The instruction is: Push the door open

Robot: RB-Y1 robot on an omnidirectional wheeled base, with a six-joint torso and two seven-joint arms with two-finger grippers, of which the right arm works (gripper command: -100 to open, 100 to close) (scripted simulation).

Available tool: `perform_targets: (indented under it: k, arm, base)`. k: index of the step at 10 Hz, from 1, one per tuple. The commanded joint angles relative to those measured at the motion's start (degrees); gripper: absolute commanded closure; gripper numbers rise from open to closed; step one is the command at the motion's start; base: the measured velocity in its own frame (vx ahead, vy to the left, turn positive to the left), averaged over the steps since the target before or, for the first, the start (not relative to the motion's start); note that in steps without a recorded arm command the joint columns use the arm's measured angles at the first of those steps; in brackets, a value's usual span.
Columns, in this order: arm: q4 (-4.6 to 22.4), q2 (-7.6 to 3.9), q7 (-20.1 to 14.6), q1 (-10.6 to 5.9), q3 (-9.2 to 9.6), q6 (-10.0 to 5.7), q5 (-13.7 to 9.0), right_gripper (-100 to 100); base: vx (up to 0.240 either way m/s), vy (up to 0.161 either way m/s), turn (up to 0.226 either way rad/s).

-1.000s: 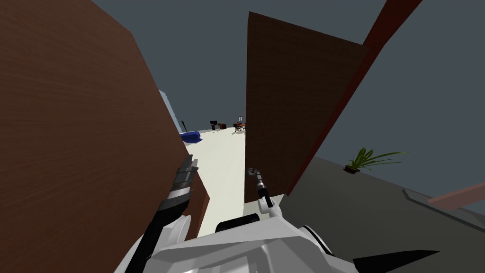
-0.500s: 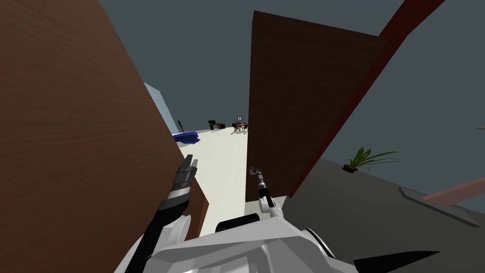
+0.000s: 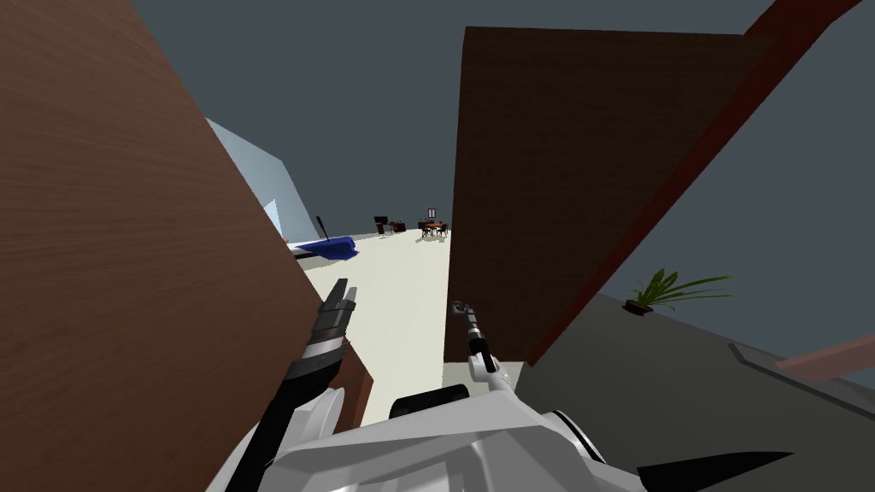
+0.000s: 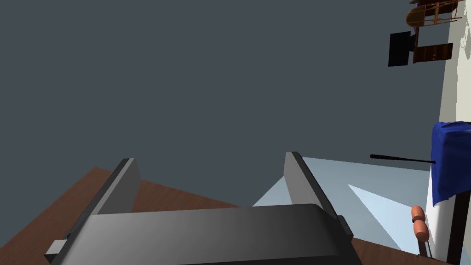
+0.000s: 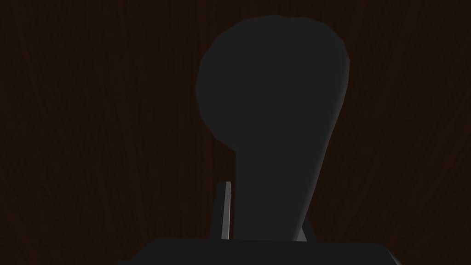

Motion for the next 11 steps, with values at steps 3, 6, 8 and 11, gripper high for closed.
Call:
perform_targets:
  k: [3,6,8,11]
  arm:
    - [-0.57,-0.87,1.99,0.03,-2.55,-0.88,-1.26,100]
    - [-0.65,-0.54,3.85,-0.01,-4.75,-1.21,-2.44,100]
    - [-0.56,-0.31,4.39,-0.03,-5.39,-1.31,-2.79,100]
    - [-0.73,0.32,5.47,-0.05,-6.65,-1.5,-3.47,100]
  base:
    - [0.215,0.049,-0.066]
    - [0.231,0.031,-0.085]
    - [0.18,0.03,-0.053]
    - [0.102,0.036,-0.038]
